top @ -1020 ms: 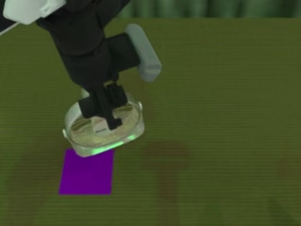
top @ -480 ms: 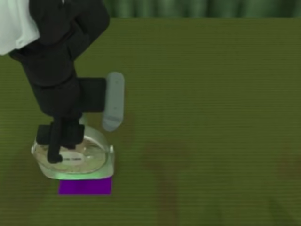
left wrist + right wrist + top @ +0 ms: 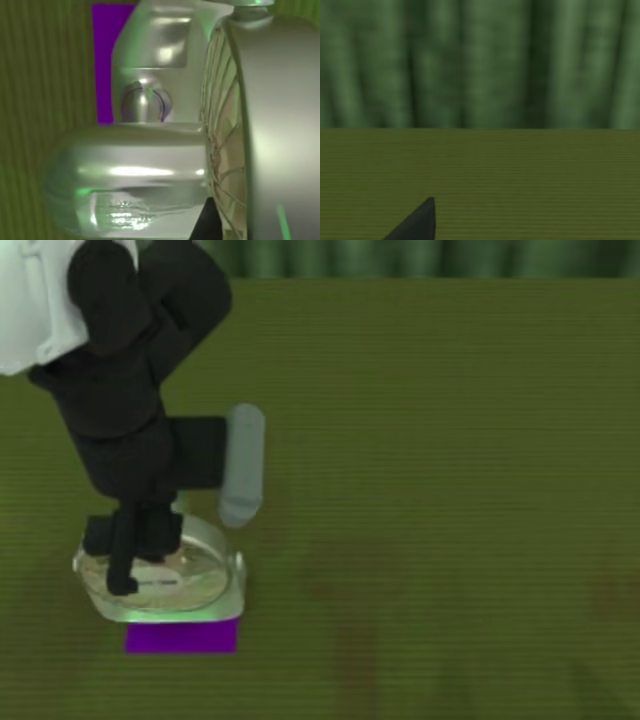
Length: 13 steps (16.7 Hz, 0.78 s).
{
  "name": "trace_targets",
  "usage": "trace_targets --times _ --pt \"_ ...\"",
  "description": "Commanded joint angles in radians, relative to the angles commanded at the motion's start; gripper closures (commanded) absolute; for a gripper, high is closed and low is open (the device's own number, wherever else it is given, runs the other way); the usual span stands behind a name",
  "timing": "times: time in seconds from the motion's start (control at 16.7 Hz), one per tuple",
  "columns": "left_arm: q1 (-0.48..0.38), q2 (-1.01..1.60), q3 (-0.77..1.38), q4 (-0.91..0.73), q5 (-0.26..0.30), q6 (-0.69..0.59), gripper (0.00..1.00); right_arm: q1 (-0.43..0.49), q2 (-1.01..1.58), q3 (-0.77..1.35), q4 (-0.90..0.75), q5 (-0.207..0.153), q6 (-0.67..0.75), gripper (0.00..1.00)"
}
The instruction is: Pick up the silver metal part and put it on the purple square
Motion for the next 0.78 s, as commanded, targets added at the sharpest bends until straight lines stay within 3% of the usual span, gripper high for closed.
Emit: trace_targets --times 0.42,0.78 --pt "0.006 0.010 -0.066 0.065 0.003 0.008 1.00 0.000 0.000 0.000 0.000 0.000 0.000 0.00" --pt "0.006 0.010 -0.066 0.065 0.003 0.008 0.55 0.000 0.000 0.000 0.000 0.000 0.000 0.00"
